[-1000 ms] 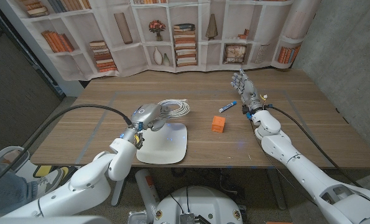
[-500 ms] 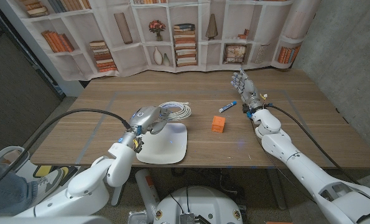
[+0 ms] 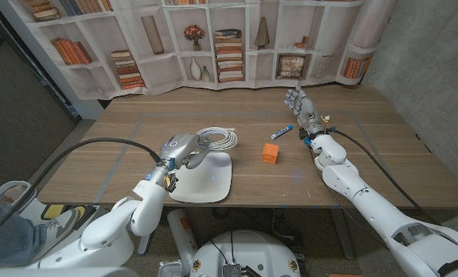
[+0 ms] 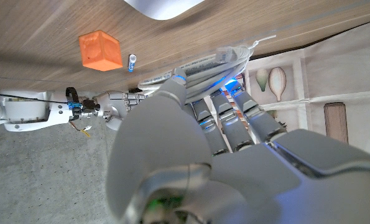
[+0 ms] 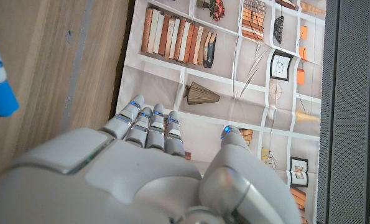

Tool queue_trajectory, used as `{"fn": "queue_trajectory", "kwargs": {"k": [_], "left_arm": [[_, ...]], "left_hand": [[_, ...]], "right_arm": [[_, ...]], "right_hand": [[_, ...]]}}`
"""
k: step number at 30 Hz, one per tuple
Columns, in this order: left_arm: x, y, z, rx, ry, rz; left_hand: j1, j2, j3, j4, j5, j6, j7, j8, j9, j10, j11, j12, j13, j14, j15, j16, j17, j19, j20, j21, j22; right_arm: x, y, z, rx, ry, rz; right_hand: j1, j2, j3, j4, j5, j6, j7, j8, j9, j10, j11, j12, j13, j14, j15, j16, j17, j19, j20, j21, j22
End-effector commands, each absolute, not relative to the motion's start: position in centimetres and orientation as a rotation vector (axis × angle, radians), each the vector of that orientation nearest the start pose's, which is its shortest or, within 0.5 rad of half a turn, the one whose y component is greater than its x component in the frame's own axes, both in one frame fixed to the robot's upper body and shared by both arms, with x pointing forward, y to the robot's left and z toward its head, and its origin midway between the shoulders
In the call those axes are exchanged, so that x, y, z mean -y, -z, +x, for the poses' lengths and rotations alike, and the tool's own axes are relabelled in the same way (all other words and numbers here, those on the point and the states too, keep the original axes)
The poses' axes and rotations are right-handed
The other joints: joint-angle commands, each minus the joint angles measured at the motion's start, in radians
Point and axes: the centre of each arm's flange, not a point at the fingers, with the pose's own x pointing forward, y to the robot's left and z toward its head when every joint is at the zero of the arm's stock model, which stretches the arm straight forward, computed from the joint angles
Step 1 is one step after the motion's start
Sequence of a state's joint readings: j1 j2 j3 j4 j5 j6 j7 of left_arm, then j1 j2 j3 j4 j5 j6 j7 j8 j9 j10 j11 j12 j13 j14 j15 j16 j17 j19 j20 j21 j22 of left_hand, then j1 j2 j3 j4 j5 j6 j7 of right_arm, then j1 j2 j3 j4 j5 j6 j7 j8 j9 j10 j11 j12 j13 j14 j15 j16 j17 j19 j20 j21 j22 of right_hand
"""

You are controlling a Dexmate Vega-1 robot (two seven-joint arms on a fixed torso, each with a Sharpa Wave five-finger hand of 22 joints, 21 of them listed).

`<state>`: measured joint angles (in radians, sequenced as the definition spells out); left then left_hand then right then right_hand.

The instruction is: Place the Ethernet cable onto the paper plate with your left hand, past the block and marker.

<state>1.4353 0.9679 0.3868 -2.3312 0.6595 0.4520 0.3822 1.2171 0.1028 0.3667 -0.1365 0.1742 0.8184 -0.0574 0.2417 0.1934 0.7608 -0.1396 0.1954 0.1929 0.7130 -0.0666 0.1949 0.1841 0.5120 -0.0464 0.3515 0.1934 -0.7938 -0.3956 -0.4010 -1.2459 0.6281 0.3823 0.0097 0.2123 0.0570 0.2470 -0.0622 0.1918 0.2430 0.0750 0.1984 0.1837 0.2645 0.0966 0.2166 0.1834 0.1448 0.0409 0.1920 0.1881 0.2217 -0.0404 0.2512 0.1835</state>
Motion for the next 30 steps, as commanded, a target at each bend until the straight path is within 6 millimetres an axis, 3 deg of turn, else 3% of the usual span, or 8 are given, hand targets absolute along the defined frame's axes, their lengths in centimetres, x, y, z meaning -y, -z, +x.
{"fn": "queue_trajectory", "kwargs": {"k": [1,30], "left_arm": [[-21.5,8.0,42.3,0.760,-0.203,1.310],[-22.6,10.2,39.8,0.690,-0.225,1.299]], "left_hand": [[0.002,0.005,0.008,0.003,0.003,0.008,-0.002,0.000,0.003,0.006,-0.001,0.001,0.002,0.006,-0.121,0.003,0.001,0.007,-0.041,0.006,0.001],[-0.002,0.003,0.010,0.006,0.002,0.005,-0.004,-0.006,0.003,0.001,-0.001,-0.003,0.002,0.002,-0.120,0.000,0.002,0.002,-0.037,0.007,0.001]], "right_arm": [[24.6,1.5,65.7,0.680,-0.228,0.125],[24.0,1.9,65.5,0.672,-0.241,0.120]], "right_hand": [[0.001,0.008,0.004,-0.005,-0.003,0.007,0.001,-0.002,0.005,0.006,0.002,0.000,0.005,0.008,0.004,0.000,0.004,0.011,-0.004,-0.002,0.004],[0.000,0.009,0.004,-0.006,-0.003,0.007,0.000,-0.002,0.005,0.008,0.002,0.000,0.005,0.008,0.002,0.000,0.004,0.012,-0.003,-0.007,0.004]]}}
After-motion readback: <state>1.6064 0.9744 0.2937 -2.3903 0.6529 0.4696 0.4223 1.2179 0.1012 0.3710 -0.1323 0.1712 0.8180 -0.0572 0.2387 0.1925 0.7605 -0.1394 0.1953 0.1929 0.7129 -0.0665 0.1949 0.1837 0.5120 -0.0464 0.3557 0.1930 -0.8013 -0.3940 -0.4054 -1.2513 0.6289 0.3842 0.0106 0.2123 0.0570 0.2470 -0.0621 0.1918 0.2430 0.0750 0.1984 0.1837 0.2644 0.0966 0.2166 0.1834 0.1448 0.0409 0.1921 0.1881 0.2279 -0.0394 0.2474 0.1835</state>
